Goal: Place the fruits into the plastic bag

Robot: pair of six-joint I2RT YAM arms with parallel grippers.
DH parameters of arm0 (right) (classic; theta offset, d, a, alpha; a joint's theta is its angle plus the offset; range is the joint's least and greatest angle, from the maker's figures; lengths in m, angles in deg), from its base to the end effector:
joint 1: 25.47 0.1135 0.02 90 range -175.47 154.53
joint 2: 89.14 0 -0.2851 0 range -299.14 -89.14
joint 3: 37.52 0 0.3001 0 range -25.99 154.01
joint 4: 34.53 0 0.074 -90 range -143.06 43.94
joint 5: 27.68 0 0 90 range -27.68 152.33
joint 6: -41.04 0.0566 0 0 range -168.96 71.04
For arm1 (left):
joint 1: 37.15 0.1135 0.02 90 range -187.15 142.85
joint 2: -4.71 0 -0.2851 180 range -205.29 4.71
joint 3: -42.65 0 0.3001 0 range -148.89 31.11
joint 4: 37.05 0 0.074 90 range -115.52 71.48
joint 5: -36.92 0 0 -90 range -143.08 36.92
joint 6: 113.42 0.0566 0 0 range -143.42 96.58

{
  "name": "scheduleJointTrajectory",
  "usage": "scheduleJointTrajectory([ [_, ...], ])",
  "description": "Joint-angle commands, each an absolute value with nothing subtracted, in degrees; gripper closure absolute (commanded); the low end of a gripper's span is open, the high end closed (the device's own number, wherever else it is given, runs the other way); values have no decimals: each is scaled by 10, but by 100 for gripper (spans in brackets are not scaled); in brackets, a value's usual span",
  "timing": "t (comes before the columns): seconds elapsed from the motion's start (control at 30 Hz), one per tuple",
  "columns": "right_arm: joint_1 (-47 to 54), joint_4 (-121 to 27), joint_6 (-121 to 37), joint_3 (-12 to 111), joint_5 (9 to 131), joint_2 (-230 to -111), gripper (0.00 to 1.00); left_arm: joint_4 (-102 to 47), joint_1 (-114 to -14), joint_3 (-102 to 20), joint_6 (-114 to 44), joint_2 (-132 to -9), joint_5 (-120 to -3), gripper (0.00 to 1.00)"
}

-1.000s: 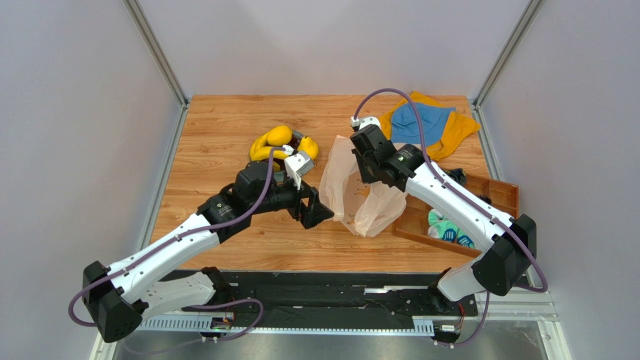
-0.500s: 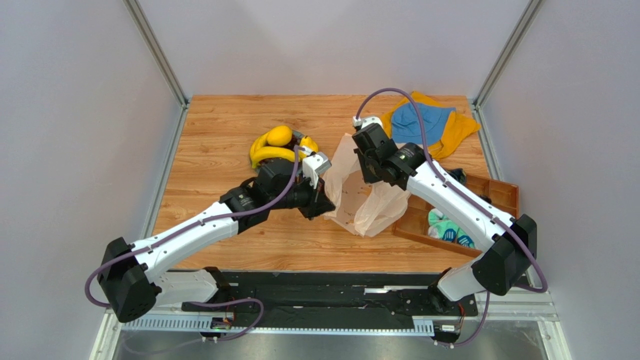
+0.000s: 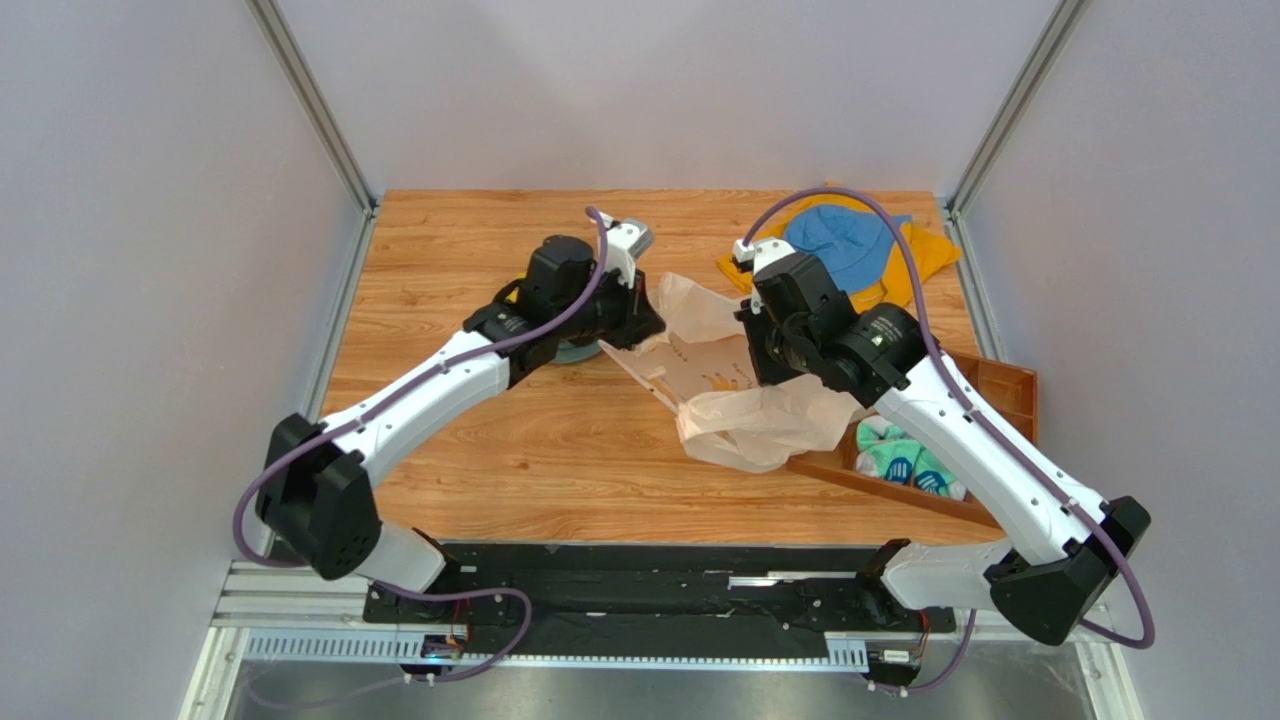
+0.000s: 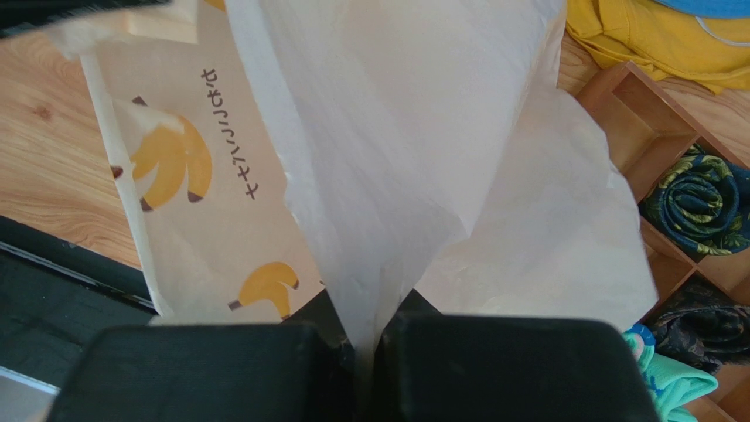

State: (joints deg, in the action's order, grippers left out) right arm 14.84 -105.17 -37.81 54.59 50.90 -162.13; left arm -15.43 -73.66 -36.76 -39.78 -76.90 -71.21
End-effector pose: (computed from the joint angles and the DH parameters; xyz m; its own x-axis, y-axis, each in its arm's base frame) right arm 0.2366 0.1860 0.3831 -0.6901 -0.3369 -0.6405 -0.4145 0.9095 -0.0317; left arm 0.3072 -0.2493 0.3324 -0.5352 0.0631 -0.8424 0.6706 0.6381 -0.3783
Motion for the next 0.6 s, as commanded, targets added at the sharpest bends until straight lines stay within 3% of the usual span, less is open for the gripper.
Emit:
scheduleJointTrajectory([
  [0.0, 145, -1023, -349, 539, 478, -1631, 100, -167, -739, -395, -389, -805, -730, 100],
  [0.03, 144, -1020, -346, 539, 474, -1641, 100, -166, -739, -399, -390, -807, -729, 98],
  [0.1, 139, -1009, -340, 539, 472, -1651, 100, -163, -738, -403, -387, -805, -731, 84],
  [0.13, 136, -1006, -338, 537, 470, -1654, 100, -161, -739, -403, -385, -800, -732, 61],
  [0.23, 117, -995, -329, 531, 474, -1663, 100, -158, -739, -392, -367, -772, -731, 26],
  [0.4, 83, -968, -322, 504, 507, -1656, 100, -159, -735, -343, -355, -681, -695, 12],
  [0.57, 78, -961, -322, 497, 517, -1655, 100, -158, -706, -298, -377, -600, -638, 11],
])
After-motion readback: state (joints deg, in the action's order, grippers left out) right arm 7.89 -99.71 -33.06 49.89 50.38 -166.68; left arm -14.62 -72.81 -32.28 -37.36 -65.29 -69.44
